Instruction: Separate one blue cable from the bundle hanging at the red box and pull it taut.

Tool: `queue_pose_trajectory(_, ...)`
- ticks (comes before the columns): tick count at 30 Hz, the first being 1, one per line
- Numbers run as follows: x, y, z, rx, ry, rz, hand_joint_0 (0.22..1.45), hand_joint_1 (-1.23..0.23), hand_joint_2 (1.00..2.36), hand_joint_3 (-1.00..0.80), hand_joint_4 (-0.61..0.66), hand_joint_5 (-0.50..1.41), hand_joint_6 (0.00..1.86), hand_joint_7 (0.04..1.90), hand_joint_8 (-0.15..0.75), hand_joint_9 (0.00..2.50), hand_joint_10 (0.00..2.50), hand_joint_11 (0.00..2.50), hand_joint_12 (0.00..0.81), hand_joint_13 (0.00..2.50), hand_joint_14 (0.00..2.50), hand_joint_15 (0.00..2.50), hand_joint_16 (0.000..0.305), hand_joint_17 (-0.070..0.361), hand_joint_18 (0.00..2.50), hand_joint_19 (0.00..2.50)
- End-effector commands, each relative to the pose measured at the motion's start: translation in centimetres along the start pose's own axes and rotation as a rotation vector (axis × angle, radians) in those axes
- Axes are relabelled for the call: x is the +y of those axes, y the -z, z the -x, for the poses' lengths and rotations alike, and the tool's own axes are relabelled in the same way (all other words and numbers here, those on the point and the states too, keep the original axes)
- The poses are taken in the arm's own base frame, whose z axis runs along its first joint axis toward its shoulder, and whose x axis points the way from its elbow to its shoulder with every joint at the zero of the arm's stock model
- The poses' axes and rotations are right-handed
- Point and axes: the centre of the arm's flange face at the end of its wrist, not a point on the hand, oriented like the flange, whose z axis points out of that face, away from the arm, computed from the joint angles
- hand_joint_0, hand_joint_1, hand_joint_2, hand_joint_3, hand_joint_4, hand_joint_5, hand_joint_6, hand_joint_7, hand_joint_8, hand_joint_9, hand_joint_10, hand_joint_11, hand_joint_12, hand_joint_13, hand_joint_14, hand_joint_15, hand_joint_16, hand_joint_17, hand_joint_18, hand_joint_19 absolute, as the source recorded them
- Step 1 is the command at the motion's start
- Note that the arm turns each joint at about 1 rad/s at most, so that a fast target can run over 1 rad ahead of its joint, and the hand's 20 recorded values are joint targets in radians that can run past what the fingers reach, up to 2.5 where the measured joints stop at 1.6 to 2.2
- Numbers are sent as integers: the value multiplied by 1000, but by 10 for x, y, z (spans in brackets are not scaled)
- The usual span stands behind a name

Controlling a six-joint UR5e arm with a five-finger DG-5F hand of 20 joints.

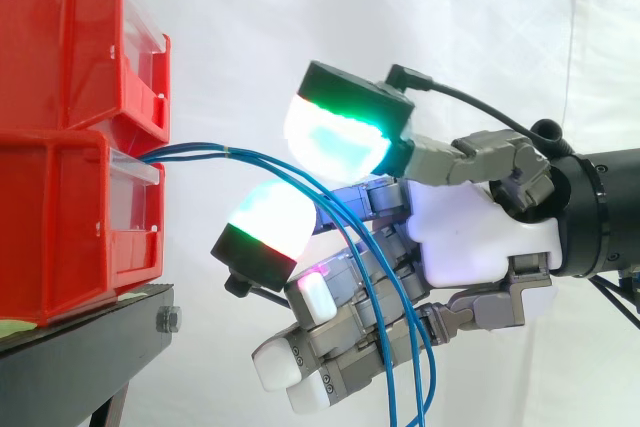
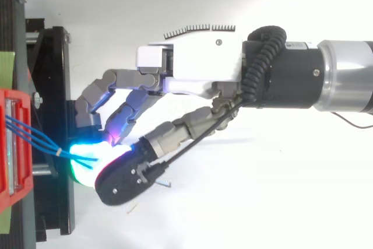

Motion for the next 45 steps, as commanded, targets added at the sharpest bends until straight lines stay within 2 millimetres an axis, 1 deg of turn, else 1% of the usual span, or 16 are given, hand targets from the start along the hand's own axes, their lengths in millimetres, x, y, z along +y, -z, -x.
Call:
queue_pose_trajectory(1, 0, 0, 0, 0, 0, 0, 597, -550, 1000, -500, 107, -138, 832, 1002, 282, 934, 20, 769, 277, 742, 11, 292, 24, 54, 612, 244)
queue_pose_trajectory(3, 0, 0, 0, 0, 0, 0, 603, -578, 1000, -500, 108, -137, 829, 1013, 283, 932, 20, 777, 276, 740, 12, 294, 24, 54, 608, 244)
queue_pose_trajectory(7, 0, 0, 0, 0, 0, 0, 589, -710, 1011, -284, 75, -141, 836, 1089, 293, 923, 19, 771, 287, 739, 11, 298, 26, 58, 618, 235)
queue_pose_trajectory(8, 1, 0, 0, 0, 0, 2, 583, -747, 1011, -225, 69, -141, 852, 1055, 312, 935, 18, 767, 307, 757, 10, 287, 30, 66, 651, 204)
queue_pose_trajectory(11, 0, 0, 0, 0, 0, 0, 594, -796, 1011, -171, 32, -146, 866, 1089, 315, 919, 18, 777, 311, 749, 10, 278, 30, 67, 650, 209)
queue_pose_trajectory(13, 0, 0, 0, 0, 0, 0, 610, -845, 1013, -178, 10, -156, 887, 1030, 307, 900, 18, 777, 301, 738, 12, 292, 28, 63, 636, 221)
queue_pose_trajectory(15, 0, 0, 0, 0, 0, 0, 628, -878, 1014, -204, -21, -164, 891, 1079, 294, 886, 19, 772, 290, 729, 11, 291, 26, 60, 625, 230)
queue_pose_trajectory(21, -1, 0, 1, 0, 0, -1, 726, -923, 1008, -399, -71, -174, 912, 1088, 277, 890, 20, 776, 283, 753, 11, 290, 26, 59, 680, 226)
queue_pose_trajectory(23, -1, 0, 2, -1, 3, -1, 746, -903, 1000, -492, -70, -174, 915, 1049, 276, 894, 19, 779, 283, 760, 11, 292, 26, 59, 690, 229)
queue_pose_trajectory(25, -1, 1, 3, -3, 10, -2, 741, -911, 1000, -500, -51, -171, 912, 1044, 280, 899, 17, 782, 286, 767, 11, 289, 26, 59, 698, 231)
queue_pose_trajectory(29, -7, 3, 8, -8, 49, -14, 635, -908, 1000, -500, 26, -152, 899, 1073, 274, 916, 18, 787, 281, 763, 11, 299, 26, 59, 693, 249)
queue_pose_trajectory(34, -14, 5, 8, -8, 53, -20, 520, -796, 1000, -500, 83, -136, 879, 1025, 290, 952, 20, 787, 297, 779, 11, 313, 29, 65, 710, 259)
queue_pose_trajectory(37, -12, 3, 8, -9, 52, -5, 535, -649, 1000, -500, 74, -125, 856, 1068, 295, 985, 17, 779, 293, 789, 13, 310, 28, 64, 710, 276)
queue_pose_trajectory(41, -12, 3, 8, -9, 54, -4, 546, -531, 1000, -500, 67, -121, 852, 1087, 293, 1008, 20, 784, 288, 806, 12, 327, 28, 62, 714, 289)
queue_pose_trajectory(43, -12, 3, 8, -9, 56, -4, 573, -515, 1000, -500, 46, -121, 850, 1093, 288, 1006, 20, 772, 283, 802, 14, 327, 26, 60, 706, 304)
queue_pose_trajectory(45, -12, 3, 8, -9, 58, -4, 600, -555, 1000, -500, 30, -124, 861, 1150, 289, 1006, 20, 789, 280, 799, 12, 335, 26, 58, 699, 307)
